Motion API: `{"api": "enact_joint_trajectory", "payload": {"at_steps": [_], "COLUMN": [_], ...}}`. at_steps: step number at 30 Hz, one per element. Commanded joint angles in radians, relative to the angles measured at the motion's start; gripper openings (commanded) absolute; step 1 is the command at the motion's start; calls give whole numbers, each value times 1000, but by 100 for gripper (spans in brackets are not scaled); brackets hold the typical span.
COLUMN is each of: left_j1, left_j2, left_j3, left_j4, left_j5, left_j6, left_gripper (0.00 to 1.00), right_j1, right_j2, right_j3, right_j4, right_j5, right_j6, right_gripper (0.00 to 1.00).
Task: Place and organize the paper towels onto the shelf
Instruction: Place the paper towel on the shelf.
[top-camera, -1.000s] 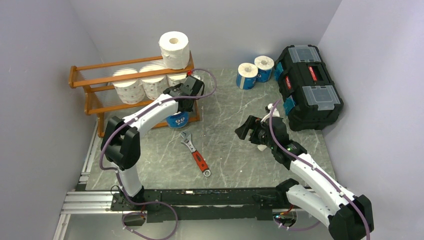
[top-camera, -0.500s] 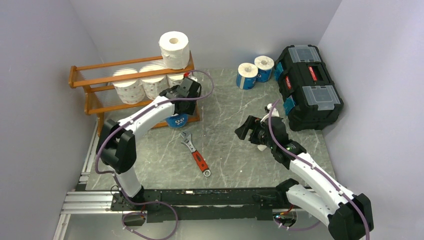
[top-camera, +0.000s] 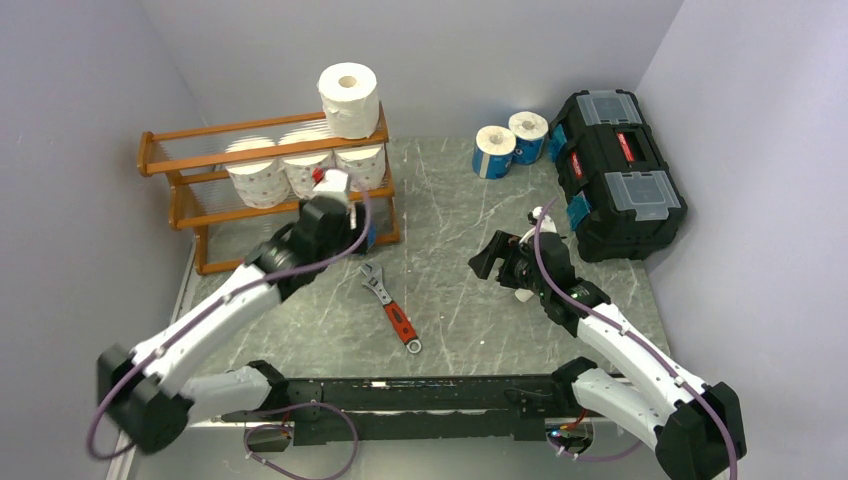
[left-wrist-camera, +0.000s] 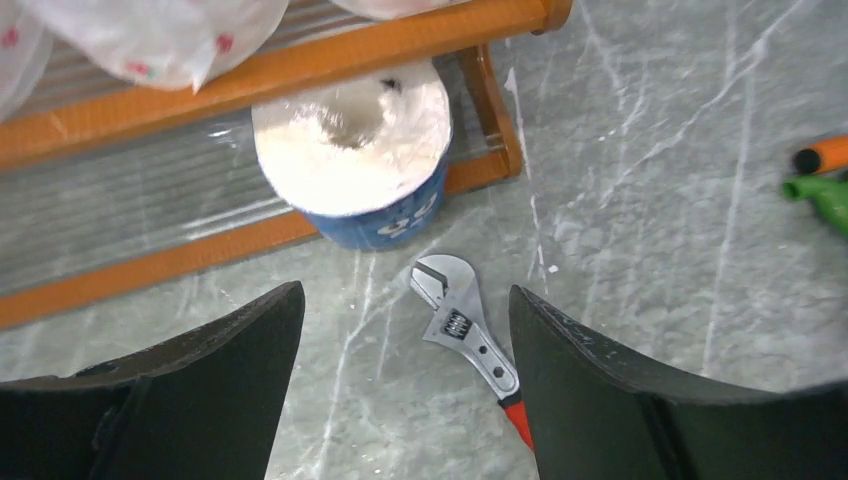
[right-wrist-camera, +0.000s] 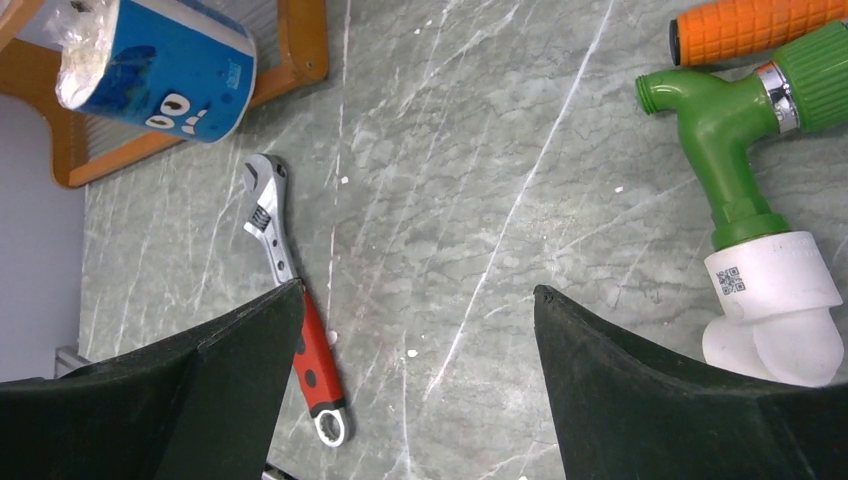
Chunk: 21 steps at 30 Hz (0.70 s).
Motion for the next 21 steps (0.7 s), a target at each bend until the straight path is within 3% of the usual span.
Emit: {"api": "enact_joint_trajectory", "payload": {"at_steps": [1, 3, 4, 5, 9, 13, 21], "left_j1": [3, 3, 3, 5, 83, 195, 250], "left_j2": [-261, -376, -428, -465, -518, -516, -297], "left_j3": [-327, -543, -625, -673, -673, -787, -806], "left_j4": [391, 629, 729, 777, 625, 832, 947], "left_j5": [51, 99, 100, 104, 82, 285, 358], "left_j6": [-77, -36, -44, -56, -198, -247, -331], "left_gripper": [80, 81, 93, 98, 99, 99, 96], "right_j1": [-3, -3, -3, -4, -4, -4, -4], "right_j2": [-8, -9, -8, -9, -16, -28, -57], "right_j3": [12, 11, 9, 8, 1, -7, -12], "right_j4": [59, 62, 63, 63, 71, 70, 56], "right_j5": [-3, -9, -10, -10, -16, -16, -13], "right_j6": [-13, -15, -17, -18, -16, -14, -15], "right_gripper": [87, 87, 87, 87, 87, 87, 87]}}
